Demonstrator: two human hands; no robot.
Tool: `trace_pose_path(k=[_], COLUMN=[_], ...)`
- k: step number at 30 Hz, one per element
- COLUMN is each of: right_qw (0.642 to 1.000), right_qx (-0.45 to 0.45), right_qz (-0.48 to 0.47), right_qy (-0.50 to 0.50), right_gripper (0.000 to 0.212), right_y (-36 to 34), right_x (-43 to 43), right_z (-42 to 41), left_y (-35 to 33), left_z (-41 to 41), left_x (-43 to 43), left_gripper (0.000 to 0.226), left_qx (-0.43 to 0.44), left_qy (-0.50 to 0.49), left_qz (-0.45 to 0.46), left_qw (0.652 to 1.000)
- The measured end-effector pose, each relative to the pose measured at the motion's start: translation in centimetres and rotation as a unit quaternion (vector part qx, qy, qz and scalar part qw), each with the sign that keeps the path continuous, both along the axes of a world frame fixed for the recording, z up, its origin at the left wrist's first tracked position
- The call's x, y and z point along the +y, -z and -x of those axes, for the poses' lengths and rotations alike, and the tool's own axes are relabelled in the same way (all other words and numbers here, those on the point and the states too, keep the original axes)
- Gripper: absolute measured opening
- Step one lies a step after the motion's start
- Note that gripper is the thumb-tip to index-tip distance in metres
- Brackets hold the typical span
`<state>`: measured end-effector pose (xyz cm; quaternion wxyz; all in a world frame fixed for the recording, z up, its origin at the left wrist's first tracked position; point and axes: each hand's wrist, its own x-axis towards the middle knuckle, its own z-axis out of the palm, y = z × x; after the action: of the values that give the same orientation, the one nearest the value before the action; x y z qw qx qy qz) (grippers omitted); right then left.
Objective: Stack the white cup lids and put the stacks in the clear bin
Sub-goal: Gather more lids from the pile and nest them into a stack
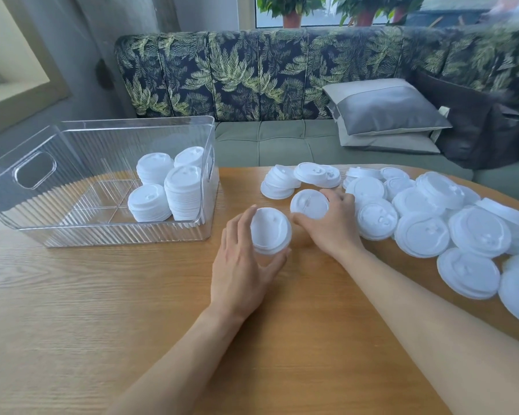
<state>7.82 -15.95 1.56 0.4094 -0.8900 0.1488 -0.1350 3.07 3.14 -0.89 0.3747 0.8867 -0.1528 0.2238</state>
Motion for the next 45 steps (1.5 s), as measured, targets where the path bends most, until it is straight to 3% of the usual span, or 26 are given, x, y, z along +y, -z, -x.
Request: trace_pose_path(k=[4,6,9,13,18,21,25,28,34,38,45], right_qw=[0.994,0.980,0.936,0.871,0.818,0.799,0.752,0.729,0.721,0.724,0.770], right_qx=[-0.054,-0.048,-0.027,-0.022,-0.026,-0.018,-0.013,-0.023,-0.008,-0.001,0.011], right_qz=[-0.094,-0.192,-0.350,-0.491,-0.574,-0.602,-0.659,-0.684,-0.691,-0.689,-0.636], right_qy=[0.008,0.009,0.009,0.004,-0.015,-0.006,-0.004,-0.009,-0.051,-0.037,-0.048], right_gripper=[0.081,0.084,0.081,0.078,0.069,0.042,0.010,0.013,0.029,0.025,0.035], right_y=[-0.5,-0.7,-0.8,-0.8,-0.9,-0.8,-0.8,-0.4,-0.1,0.2,-0.3], right_x=[0.3,0.5,0.6,1.2,1.9,2.2,2.3,2.1,1.5,1.6,2.3], right_z=[3.4,5.3,8.0,11.2,14.1,15.3,16.2,16.4,16.2,16.0,16.2], left_y=[-0.5,-0.7,-1.0,-1.1,-1.0,-1.2,-1.4,-1.4,-1.2,-1.0,-1.1], left_z=[1.0,2.0,3.8,6.4,9.3,10.8,11.4,11.4,11.2,11.2,11.1], left_x=[0.1,-0.1,-0.6,-1.4,-2.1,-2.4,-2.6,-2.7,-2.8,-2.9,-3.0], left_gripper=[0.089,0.094,0.098,0.090,0.095,0.109,0.098,0.097,0.091,0.087,0.087], left_qx=[0.003,0.024,0.045,0.045,0.070,0.069,0.076,0.076,0.067,0.030,-0.001], left_qy=[-0.009,-0.009,-0.004,0.014,0.038,0.052,0.045,0.025,0.005,0.014,0.017], left_qz=[0.057,0.099,0.153,0.187,0.211,0.196,0.160,0.165,0.129,0.074,0.046], left_qw=[0.998,0.995,0.987,0.981,0.974,0.977,0.983,0.983,0.989,0.997,0.999])
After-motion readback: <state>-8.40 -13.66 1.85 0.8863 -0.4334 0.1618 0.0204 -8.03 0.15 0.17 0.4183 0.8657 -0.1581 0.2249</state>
